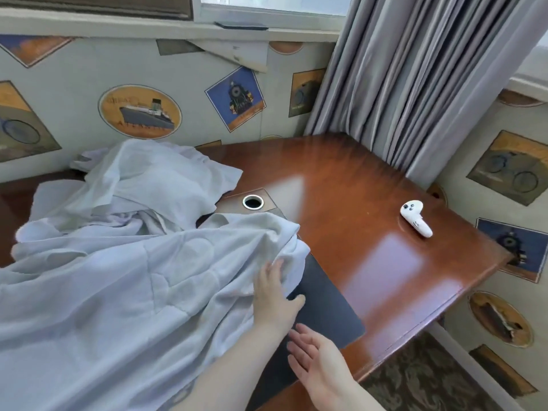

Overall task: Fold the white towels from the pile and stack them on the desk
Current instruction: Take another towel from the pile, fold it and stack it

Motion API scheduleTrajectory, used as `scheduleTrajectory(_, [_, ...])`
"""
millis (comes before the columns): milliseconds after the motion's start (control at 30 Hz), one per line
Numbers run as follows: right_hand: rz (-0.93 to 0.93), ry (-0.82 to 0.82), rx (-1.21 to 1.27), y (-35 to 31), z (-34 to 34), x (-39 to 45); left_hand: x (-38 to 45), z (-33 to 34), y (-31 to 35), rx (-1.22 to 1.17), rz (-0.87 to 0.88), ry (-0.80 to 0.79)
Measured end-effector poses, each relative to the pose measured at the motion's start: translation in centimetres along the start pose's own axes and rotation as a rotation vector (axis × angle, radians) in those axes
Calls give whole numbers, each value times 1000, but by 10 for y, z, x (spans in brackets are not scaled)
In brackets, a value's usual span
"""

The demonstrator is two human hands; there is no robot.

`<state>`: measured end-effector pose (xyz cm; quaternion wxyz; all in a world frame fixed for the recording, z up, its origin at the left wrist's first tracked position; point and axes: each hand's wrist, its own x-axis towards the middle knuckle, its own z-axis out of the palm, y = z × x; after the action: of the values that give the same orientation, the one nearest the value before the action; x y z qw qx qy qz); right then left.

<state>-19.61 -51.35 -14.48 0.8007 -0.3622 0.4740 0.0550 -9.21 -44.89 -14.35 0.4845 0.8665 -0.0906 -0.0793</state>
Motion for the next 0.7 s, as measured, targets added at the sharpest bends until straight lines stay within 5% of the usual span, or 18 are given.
scheduleTrajectory(133, [52, 64, 35, -26, -32, 20, 39, 33, 19, 224, -402, -2])
scheduleTrajectory(233, [134, 36, 3, -40, -42, 33, 54, 31, 9, 351, -439, 191])
scheduleTrajectory(367, [85, -9, -141, -73, -34, 66, 55, 17, 1, -217, -473, 377])
scheduleTrajectory(467, [50, -101, -218, -101, -11, 88, 28, 6, 13, -908, -605, 524])
scheduleTrajectory(533, [162, -239, -246, -118, 8, 96, 5, -8, 21, -1338, -639, 416])
scheduleTrajectory(600, [347, -446, -234, -130, 32, 97, -18, -27, 31, -1447, -638, 238])
scheduleTrajectory(700, [342, -633, -249, -133, 65, 92, -51, -49, 51, -1271, -613, 33])
